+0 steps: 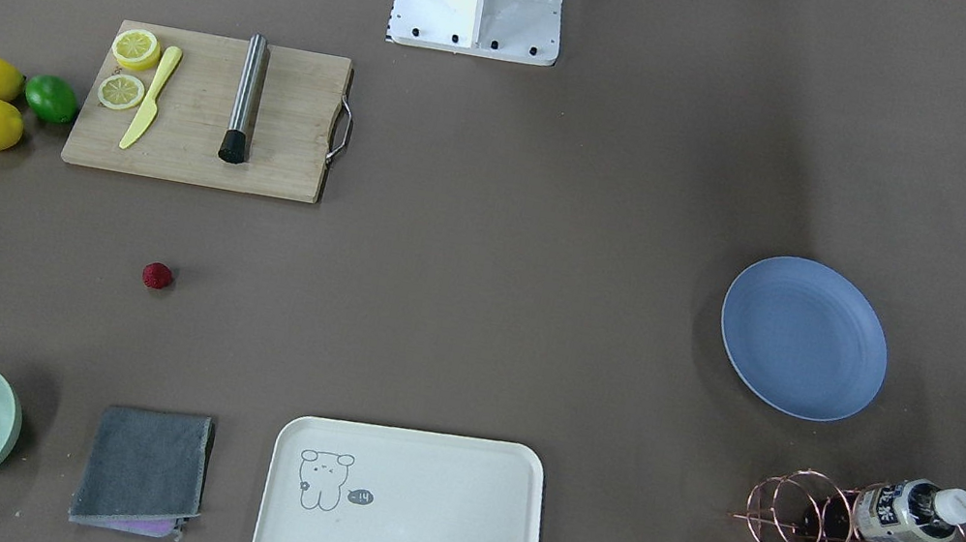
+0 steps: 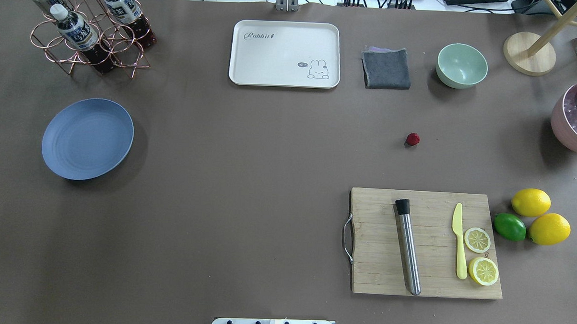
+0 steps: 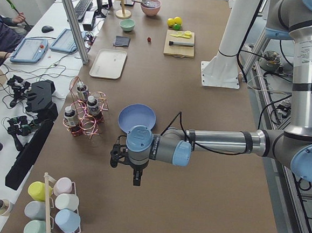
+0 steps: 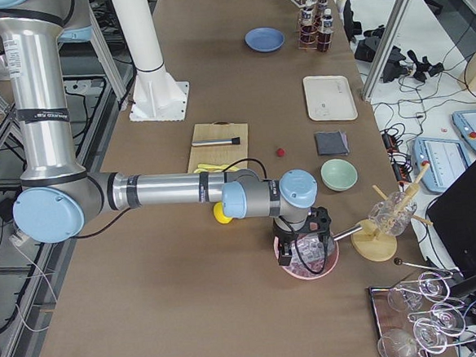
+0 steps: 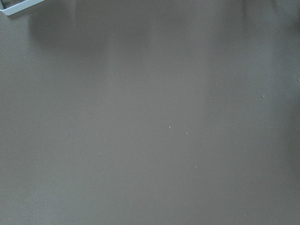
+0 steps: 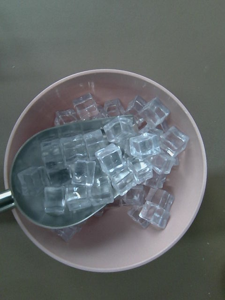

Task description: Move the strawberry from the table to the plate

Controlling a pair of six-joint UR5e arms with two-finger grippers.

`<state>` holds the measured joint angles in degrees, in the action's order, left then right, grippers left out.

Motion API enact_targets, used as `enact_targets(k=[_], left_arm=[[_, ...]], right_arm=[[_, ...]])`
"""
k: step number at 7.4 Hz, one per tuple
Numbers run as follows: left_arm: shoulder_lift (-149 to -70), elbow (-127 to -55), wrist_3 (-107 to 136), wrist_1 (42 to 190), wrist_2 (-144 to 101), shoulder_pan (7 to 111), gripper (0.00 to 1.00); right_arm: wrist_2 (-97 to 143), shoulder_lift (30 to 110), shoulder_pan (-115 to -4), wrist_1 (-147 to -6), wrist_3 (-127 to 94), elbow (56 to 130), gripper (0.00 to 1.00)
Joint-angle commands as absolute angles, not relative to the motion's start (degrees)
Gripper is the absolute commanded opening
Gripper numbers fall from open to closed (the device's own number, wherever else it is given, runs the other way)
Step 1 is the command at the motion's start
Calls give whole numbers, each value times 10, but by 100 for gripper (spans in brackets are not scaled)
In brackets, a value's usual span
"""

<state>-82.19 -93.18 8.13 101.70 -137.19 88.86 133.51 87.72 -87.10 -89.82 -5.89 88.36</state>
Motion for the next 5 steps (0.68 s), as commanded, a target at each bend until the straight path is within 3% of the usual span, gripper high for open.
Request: enact_targets(k=[1, 5], left_arm=[[-815, -941, 81, 1017, -1372, 889, 98], [-815, -940, 81, 1017, -1367, 889, 98]], right_arm=[[1335, 877, -871, -898, -59, 886, 100], [1335, 880, -871, -898, -59, 891, 100]])
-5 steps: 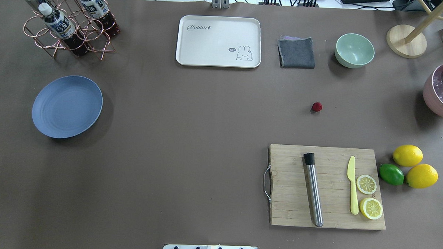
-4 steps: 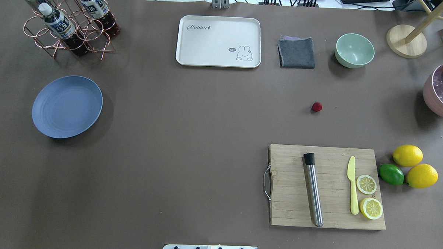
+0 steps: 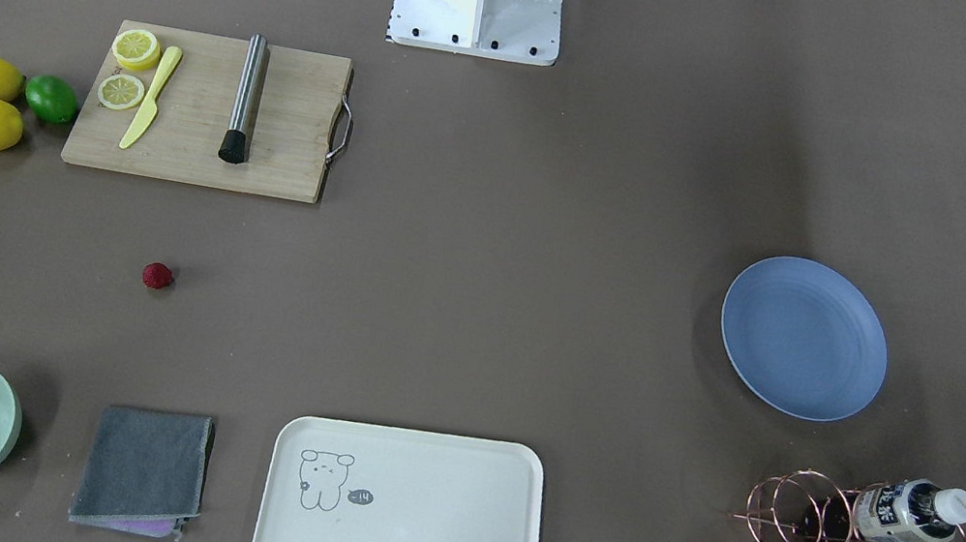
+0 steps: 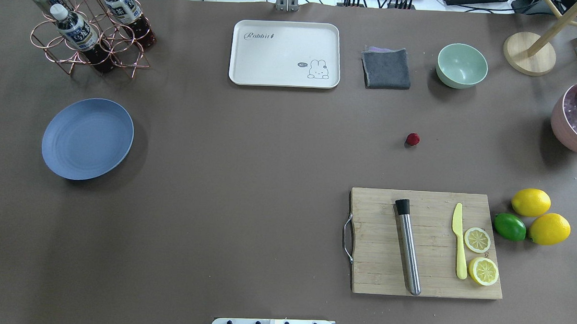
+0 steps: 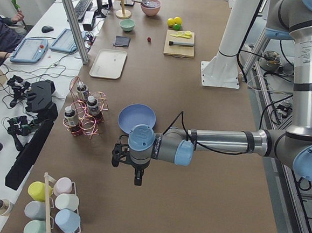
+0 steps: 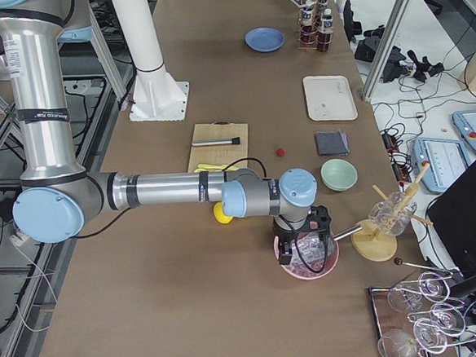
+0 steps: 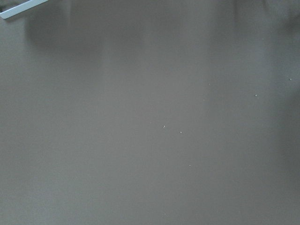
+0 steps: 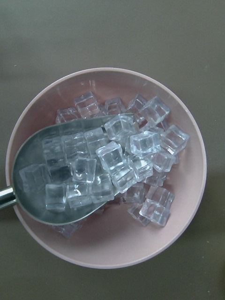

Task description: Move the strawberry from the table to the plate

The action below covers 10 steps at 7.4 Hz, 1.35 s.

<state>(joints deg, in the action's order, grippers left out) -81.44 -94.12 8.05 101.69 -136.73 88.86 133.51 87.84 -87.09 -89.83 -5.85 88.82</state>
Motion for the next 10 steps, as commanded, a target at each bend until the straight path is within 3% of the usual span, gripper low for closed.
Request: enact_targets(k=[1, 10], left_arm=[[-815, -940, 81, 1016, -1367, 889, 98], [-830, -927, 84, 1056, -1369, 887, 98]], right_arm=[[1335, 880, -871, -898, -59, 891, 100], [1335, 881, -870, -898, -58, 896, 100]])
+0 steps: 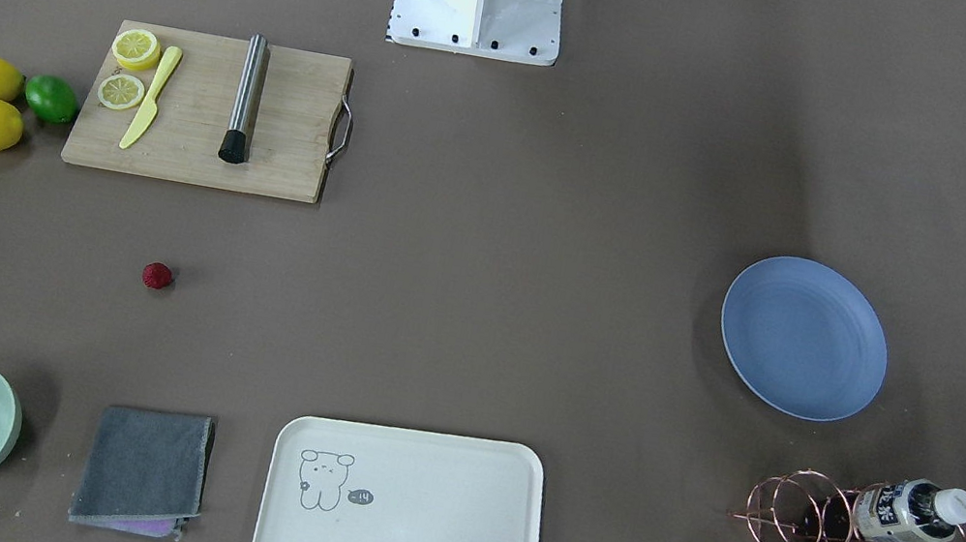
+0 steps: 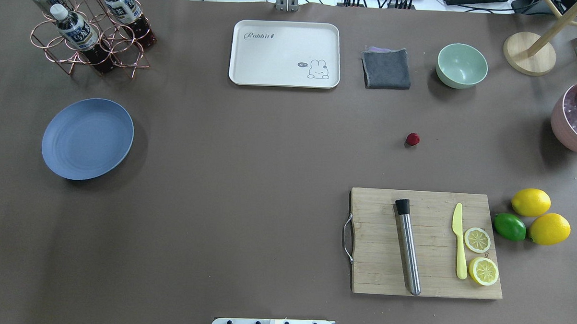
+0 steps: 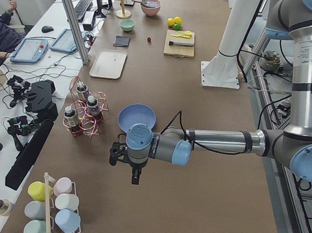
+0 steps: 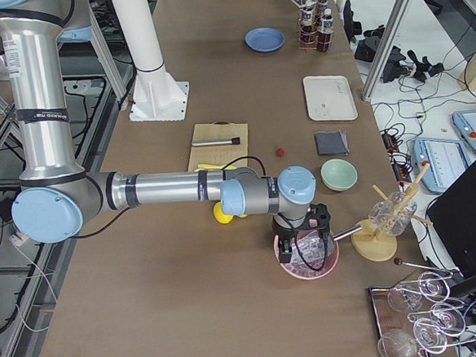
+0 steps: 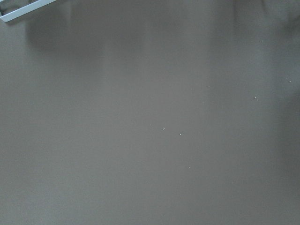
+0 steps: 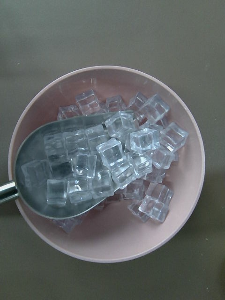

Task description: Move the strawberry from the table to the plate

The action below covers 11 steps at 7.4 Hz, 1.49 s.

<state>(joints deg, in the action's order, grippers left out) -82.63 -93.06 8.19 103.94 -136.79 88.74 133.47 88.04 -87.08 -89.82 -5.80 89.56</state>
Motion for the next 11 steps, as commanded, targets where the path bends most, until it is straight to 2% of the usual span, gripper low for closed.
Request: enact_targets(k=[1, 3, 6, 8, 11], left_arm=[[-844, -917, 82, 1051, -1374, 888, 98], [-863, -910, 83, 1056, -1380, 887, 98], [-884, -910, 98, 1149, -1391, 877, 98], [-895, -913, 169, 1160, -1384, 831, 98], [-904, -868, 343, 1296, -1354, 723, 99]], right_arm=[[1334, 880, -871, -898, -59, 896, 100], [1346, 877, -871, -897, -58, 898, 100], [1352, 877, -863, -749, -62, 917, 100], [1313, 863, -795, -749, -190, 963, 100], [1283, 855, -728, -746, -249, 990, 100]])
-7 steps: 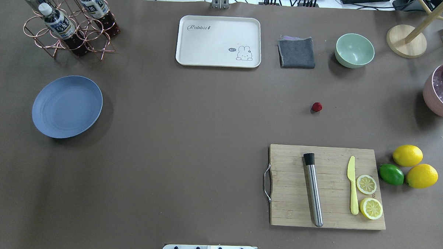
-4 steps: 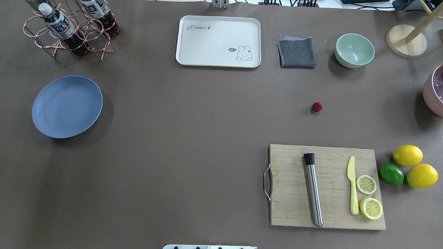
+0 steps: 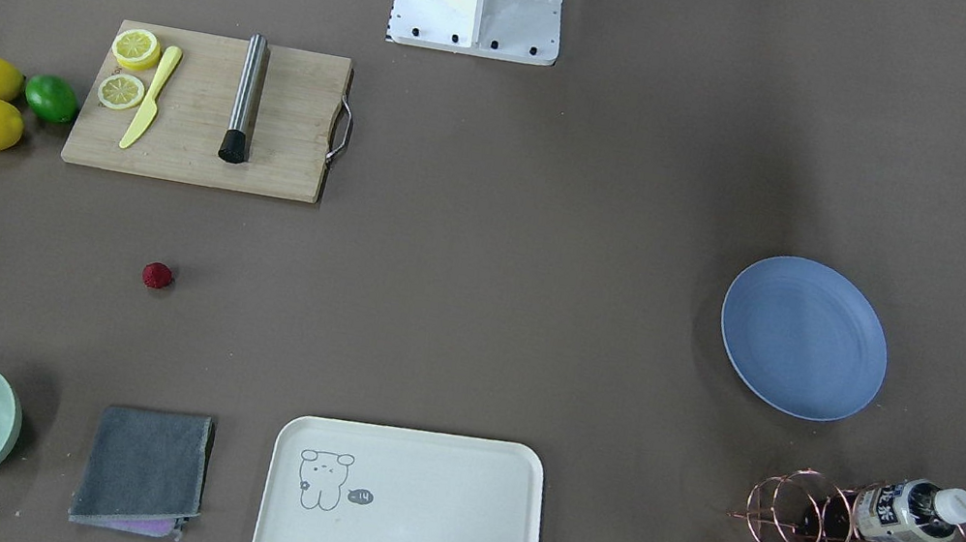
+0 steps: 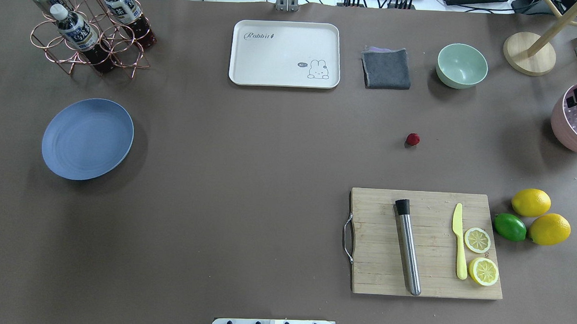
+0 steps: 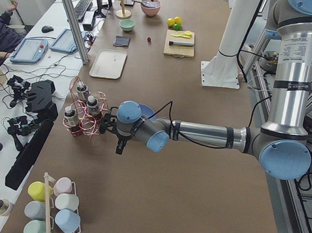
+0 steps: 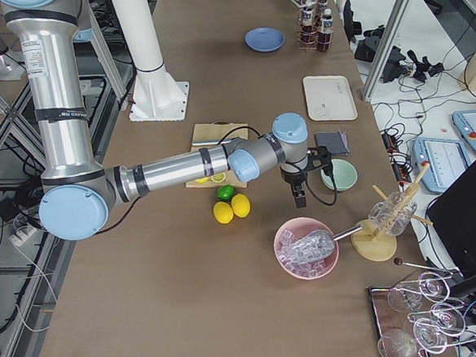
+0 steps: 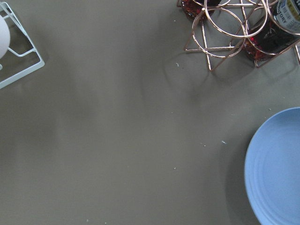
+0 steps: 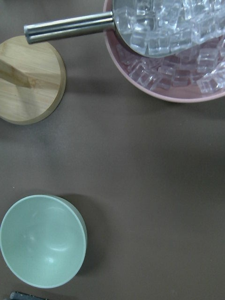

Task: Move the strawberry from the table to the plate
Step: 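Push the blue plate outward with the left gripper while the right arm advances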

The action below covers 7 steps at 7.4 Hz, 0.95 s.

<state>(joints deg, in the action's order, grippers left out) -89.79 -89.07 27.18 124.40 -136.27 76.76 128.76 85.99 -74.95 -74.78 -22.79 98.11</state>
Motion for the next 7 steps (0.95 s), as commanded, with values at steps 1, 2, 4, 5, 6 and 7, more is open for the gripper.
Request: enact_targets(k=[1, 2, 4, 5, 6, 7], left_arm=[[-912, -837, 410, 1364, -1346, 692, 99], [-931, -799, 450, 1417, -1320, 657, 99], [-958, -765, 457, 1437, -1308, 630, 98], [-966, -759, 482, 1440, -1309, 628, 97], [-968, -742, 488, 1461, -1308, 621, 97], [-968, -730, 493, 1482, -1308, 614, 97]], right_arm=[[1281, 851, -708, -745, -284, 1006, 100], [1279, 846, -692, -745, -304, 1015, 100], [1279, 846, -684, -745, -310, 1026, 100], [1279, 846, -683, -745, -312, 1029, 100], [1278, 846, -681, -745, -314, 1029, 100], [1278, 846, -681, -745, -315, 1029, 100]])
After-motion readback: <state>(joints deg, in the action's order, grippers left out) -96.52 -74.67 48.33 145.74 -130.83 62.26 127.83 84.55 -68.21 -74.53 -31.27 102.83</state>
